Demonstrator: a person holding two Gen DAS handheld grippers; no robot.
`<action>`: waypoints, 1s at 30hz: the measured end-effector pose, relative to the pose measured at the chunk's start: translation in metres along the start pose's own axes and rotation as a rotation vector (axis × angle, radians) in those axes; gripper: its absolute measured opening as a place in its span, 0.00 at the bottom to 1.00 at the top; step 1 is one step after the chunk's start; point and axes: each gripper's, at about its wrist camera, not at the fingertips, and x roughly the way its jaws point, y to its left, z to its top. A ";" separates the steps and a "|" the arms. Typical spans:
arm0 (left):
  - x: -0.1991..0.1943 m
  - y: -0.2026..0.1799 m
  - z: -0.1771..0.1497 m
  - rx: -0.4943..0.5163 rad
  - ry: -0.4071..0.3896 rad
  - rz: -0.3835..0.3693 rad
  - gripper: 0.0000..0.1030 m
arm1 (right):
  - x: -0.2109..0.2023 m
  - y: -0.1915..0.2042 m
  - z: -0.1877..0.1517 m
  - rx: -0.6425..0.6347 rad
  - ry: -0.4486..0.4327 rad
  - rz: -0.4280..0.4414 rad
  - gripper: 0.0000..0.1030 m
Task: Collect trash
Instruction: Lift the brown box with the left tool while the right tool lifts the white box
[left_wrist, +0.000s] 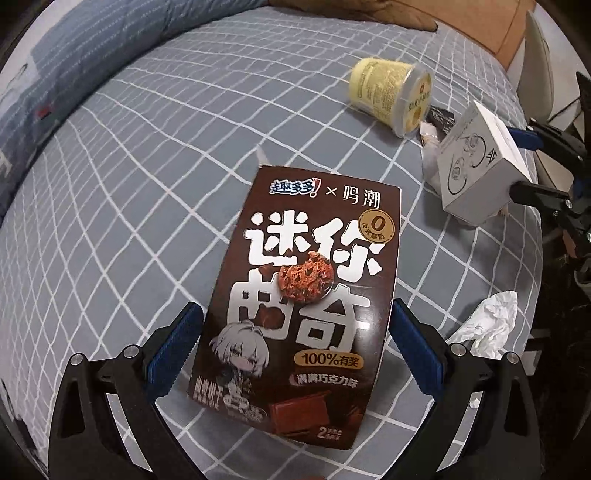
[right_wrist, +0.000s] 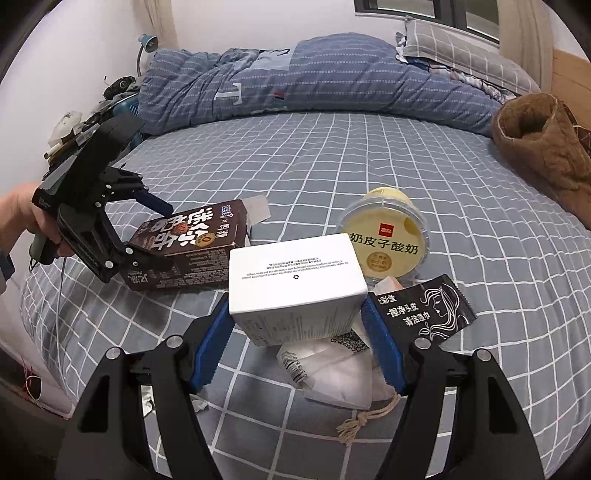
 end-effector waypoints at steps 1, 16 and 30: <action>0.004 0.000 0.002 0.001 0.006 -0.004 0.95 | 0.000 0.000 0.000 0.000 0.000 0.001 0.65; -0.017 -0.023 -0.013 -0.234 -0.192 0.157 0.92 | -0.004 -0.002 0.003 0.014 -0.001 0.004 0.65; -0.067 -0.094 -0.047 -0.782 -0.379 0.350 0.92 | -0.026 0.003 0.006 0.009 -0.031 -0.007 0.65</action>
